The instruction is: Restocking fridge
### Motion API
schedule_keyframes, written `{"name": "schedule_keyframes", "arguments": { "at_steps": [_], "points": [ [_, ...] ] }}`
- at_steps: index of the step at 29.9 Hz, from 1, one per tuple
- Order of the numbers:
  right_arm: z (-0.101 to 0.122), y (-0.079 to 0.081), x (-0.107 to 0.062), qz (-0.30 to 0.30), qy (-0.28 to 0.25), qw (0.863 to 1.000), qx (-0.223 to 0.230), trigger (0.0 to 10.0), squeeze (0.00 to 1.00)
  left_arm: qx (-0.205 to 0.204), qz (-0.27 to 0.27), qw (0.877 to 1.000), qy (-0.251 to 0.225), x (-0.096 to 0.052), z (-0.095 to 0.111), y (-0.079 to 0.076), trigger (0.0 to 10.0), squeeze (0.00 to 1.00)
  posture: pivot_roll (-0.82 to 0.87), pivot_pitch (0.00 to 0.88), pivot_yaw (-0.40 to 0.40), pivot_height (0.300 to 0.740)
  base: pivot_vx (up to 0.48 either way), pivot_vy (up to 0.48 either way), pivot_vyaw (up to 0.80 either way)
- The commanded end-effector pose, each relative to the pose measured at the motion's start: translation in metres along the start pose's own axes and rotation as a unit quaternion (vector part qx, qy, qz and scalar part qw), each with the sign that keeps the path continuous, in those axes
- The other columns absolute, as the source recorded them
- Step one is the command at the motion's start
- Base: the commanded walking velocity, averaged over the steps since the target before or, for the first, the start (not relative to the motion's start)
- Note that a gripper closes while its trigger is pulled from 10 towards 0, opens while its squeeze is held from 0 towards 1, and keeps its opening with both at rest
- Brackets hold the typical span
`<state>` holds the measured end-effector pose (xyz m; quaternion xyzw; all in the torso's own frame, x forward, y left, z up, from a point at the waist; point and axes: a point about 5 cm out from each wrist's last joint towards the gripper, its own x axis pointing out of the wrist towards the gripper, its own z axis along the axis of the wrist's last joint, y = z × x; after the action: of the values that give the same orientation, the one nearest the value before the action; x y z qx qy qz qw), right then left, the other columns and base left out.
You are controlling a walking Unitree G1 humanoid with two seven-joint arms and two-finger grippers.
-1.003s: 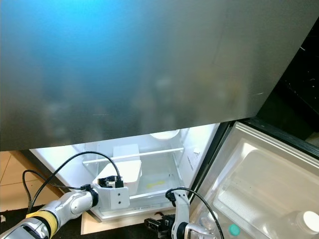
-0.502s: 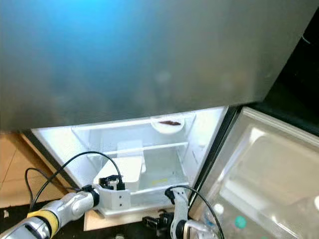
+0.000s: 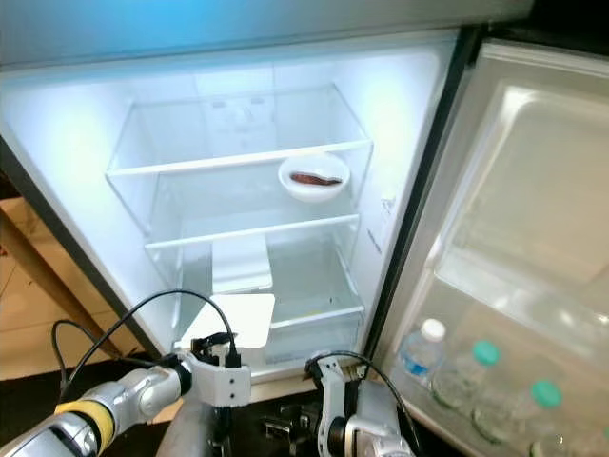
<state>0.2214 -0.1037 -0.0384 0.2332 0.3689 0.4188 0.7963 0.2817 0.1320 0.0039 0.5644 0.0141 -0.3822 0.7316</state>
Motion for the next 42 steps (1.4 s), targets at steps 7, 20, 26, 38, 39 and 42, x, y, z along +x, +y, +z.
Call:
{"name": "schedule_keyframes", "arguments": {
  "at_steps": [7,20,26,38,39,42],
  "points": [
    [0.005,0.003,0.002,0.02,-0.004,1.0,0.0,10.0,0.0,0.026,0.057,0.998,-0.008,0.004,0.003,0.017,10.0,0.0,-0.01,0.09,0.03,0.455,0.0,0.0,0.0],
    [0.03,0.011,0.001,0.066,-0.079,0.995,-0.008,10.0,0.0,0.035,0.077,0.996,-0.007,0.004,0.003,0.019,10.0,0.0,-0.01,0.091,0.03,0.41,0.0,0.0,0.0],
    [0.054,0.02,0.0,0.107,-0.134,0.985,-0.024,10.0,0.0,0.049,0.098,0.994,-0.014,0.004,0.004,0.023,10.0,0.0,-0.01,0.109,0.033,0.41,0.0,0.0,0.0],
    [0.066,0.03,-0.001,0.126,-0.162,0.978,-0.034,10.0,0.0,0.068,0.104,0.991,-0.054,0.005,0.014,0.026,10.0,0.0,-0.01,0.153,0.036,0.41,0.0,0.0,0.0],
    [0.066,0.032,-0.002,0.127,-0.166,0.977,-0.034,10.0,0.0,0.071,0.105,0.991,-0.053,0.004,0.012,0.026,10.0,0.0,-0.01,0.166,0.039,0.41,0.0,0.0,0.0],
    [0.069,0.035,-0.002,0.128,-0.174,0.976,-0.036,10.0,0.0,0.08,0.109,0.99,-0.049,0.002,0.009,0.028,10.0,0.0,-0.01,0.186,0.042,0.41,0.0,0.0,0.0]
  ]
}}
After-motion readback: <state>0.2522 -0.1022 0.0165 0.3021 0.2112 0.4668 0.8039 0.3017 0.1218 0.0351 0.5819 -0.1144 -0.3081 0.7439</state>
